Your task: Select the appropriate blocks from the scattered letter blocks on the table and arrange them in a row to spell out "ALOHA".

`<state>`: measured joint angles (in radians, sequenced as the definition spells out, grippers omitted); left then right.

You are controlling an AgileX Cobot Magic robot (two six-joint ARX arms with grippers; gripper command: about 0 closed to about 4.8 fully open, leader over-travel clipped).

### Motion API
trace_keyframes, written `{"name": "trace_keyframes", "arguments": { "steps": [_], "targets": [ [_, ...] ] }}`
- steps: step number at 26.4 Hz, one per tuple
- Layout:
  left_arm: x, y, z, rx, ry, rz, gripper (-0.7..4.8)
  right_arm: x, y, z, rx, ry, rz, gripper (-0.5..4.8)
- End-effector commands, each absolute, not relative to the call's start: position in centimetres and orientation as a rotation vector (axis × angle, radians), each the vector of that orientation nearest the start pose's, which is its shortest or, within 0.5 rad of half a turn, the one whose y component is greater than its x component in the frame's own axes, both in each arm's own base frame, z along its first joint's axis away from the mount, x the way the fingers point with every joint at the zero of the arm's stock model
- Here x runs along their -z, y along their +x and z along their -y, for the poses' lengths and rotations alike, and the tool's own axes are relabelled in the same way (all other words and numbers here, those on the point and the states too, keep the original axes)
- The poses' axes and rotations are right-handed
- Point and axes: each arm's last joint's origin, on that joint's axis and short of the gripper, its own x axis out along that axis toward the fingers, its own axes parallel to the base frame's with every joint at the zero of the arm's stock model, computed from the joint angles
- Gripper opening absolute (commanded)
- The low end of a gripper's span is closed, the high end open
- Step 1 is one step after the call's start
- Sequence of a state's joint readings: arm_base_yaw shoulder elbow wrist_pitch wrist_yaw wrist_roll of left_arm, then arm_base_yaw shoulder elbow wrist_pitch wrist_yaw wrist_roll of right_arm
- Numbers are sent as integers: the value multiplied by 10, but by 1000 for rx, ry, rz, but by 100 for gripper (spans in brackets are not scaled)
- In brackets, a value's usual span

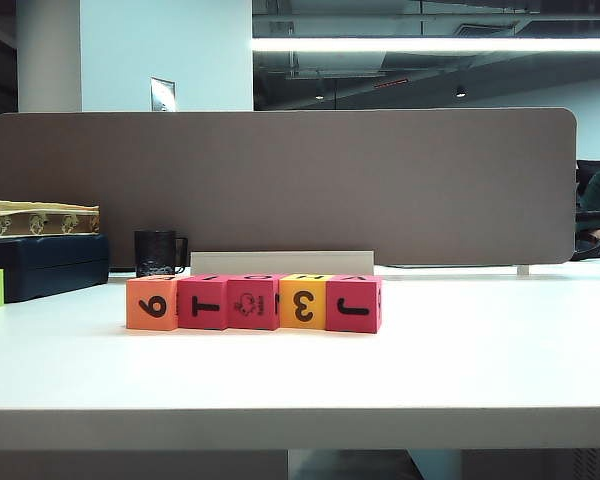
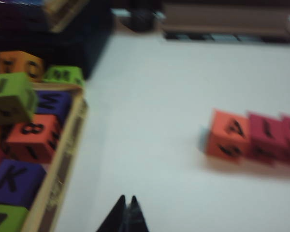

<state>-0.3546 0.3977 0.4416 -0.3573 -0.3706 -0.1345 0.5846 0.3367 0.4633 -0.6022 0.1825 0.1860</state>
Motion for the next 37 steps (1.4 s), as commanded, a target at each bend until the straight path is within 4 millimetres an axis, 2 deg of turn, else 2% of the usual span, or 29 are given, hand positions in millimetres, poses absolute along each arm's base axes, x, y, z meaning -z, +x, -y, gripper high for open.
{"name": "trace_keyframes", "arguments": {
  "steps": [1, 9, 17, 23, 28, 37],
  "targets": [
    [-232, 112, 22, -36, -89, -148, -6, -239, 80, -47, -357, 5, -461, -5],
    [-159, 103, 2, -82, -135, -83, -6, -239, 80, -47, -356, 5, -462, -5],
    [-163, 97, -8, -149, -139, -8, -6, -239, 80, -47, -356, 5, -460, -5],
    [-146, 96, -5, -66, -87, -191, -6, -239, 80, -47, -356, 3, -464, -5],
    [-147, 96, -3, 7, 14, -188, -6, -239, 80, -47, -356, 3, -466, -5],
    [-147, 96, -4, -4, 17, -184, -6, -239, 79, -47, -356, 3, -467, -5]
  ]
}}
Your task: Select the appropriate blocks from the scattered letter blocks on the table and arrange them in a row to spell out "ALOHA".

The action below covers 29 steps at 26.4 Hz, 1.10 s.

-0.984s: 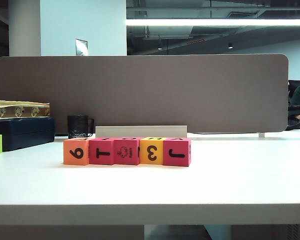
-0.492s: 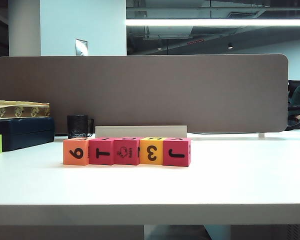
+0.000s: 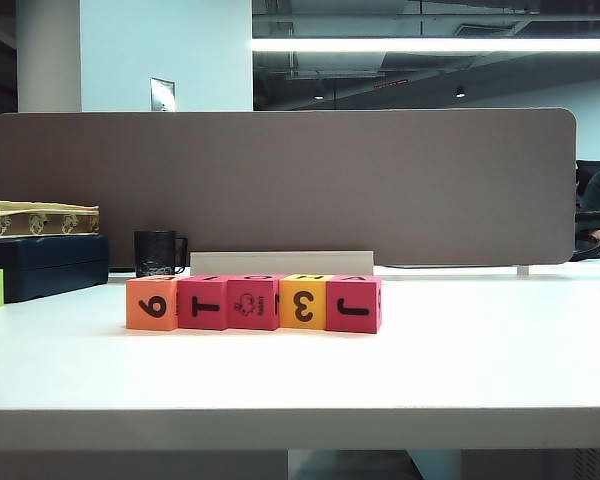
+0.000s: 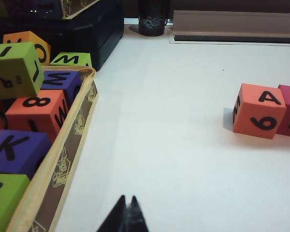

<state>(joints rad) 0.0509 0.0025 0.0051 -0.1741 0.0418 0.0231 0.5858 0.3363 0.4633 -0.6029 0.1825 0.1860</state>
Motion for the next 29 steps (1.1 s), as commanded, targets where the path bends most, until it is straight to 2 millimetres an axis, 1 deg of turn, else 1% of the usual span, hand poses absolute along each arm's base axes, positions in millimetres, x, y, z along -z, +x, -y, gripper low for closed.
{"name": "trace_keyframes", "arguments": {
  "steps": [1, 18, 19, 20, 23, 25, 28, 29],
  "targets": [
    [-148, 96, -4, -4, 17, -180, -6, -239, 79, -47, -356, 2, -467, -5],
    [-148, 96, -4, -4, 18, -180, -6, -239, 79, -47, -356, 1, -466, -5],
    [-148, 96, -4, -4, 17, -180, -6, -240, 81, -45, -335, -74, -431, -5],
    [-148, 96, -4, -4, 18, -180, -6, -242, 87, -42, -293, -60, -372, -5],
    [-148, 96, -4, -5, 17, -180, -6, -243, 97, -33, -203, 48, -248, -5],
    [-148, 96, -4, -5, 18, -180, -6, -239, 99, -25, -174, 104, -191, -5],
    [-148, 96, -4, -5, 17, -180, -6, -226, 98, -13, -125, 147, -111, -5],
    [-148, 96, -4, -4, 18, -180, -6, -213, 95, -8, -95, 155, -87, -5]
  ]
}}
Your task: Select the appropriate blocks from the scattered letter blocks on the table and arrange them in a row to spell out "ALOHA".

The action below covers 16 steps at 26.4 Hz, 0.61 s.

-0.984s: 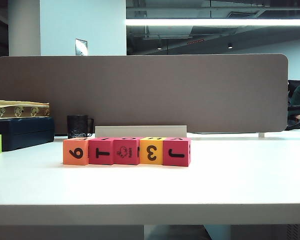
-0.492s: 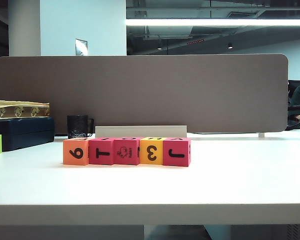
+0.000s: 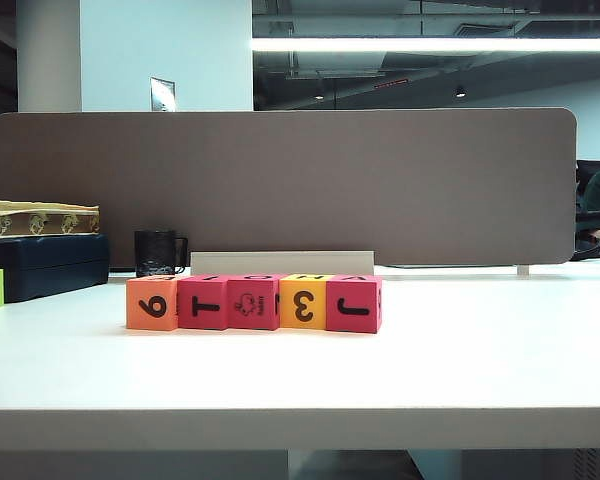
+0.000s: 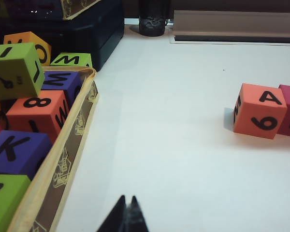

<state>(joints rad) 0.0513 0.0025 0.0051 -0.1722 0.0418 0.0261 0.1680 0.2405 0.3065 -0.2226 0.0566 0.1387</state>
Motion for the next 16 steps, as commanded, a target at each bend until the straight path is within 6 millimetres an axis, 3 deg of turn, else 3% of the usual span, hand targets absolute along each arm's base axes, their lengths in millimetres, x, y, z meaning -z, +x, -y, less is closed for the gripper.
{"name": "trace_keyframes", "arguments": {
  "steps": [1, 6, 16],
  "targets": [
    [-148, 96, -4, -5, 17, -180, -6, -207, 93, -6, -79, 156, -77, -5],
    [-148, 96, -4, -4, 18, -179, -6, -175, 92, -5, -60, 164, -69, -5],
    [-148, 96, -4, -4, 18, -179, -6, -150, 96, -5, -60, 141, -146, -5]
  ]
}}
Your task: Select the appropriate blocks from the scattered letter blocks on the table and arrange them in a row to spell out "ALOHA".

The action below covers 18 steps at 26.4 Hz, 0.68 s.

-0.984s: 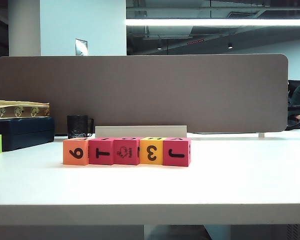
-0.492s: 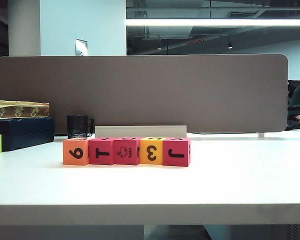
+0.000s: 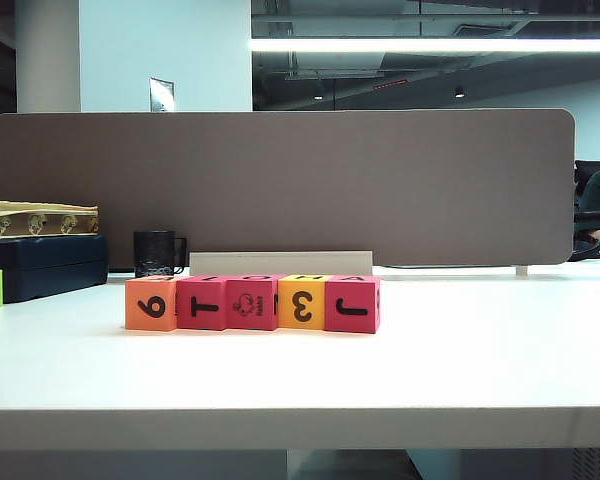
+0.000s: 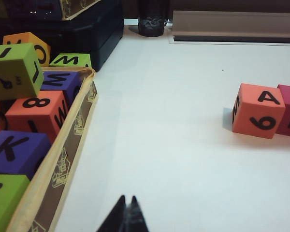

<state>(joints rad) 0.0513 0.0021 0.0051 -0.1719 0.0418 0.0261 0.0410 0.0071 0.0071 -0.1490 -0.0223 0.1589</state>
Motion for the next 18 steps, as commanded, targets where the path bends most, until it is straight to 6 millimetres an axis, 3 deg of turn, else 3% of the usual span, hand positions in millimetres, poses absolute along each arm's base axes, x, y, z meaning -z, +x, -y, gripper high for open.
{"name": "trace_keyframes", "arguments": {
  "steps": [1, 7, 18],
  "targets": [
    [-148, 96, -4, -4, 18, -179, -6, -150, 96, -5, -65, 128, -149, -5],
    [-148, 96, -4, -4, 18, -179, -6, -147, 96, -6, -91, 51, -180, -5],
    [-148, 96, -4, -4, 18, -179, -6, -146, 96, -5, -63, 59, -186, -5]
  ]
}}
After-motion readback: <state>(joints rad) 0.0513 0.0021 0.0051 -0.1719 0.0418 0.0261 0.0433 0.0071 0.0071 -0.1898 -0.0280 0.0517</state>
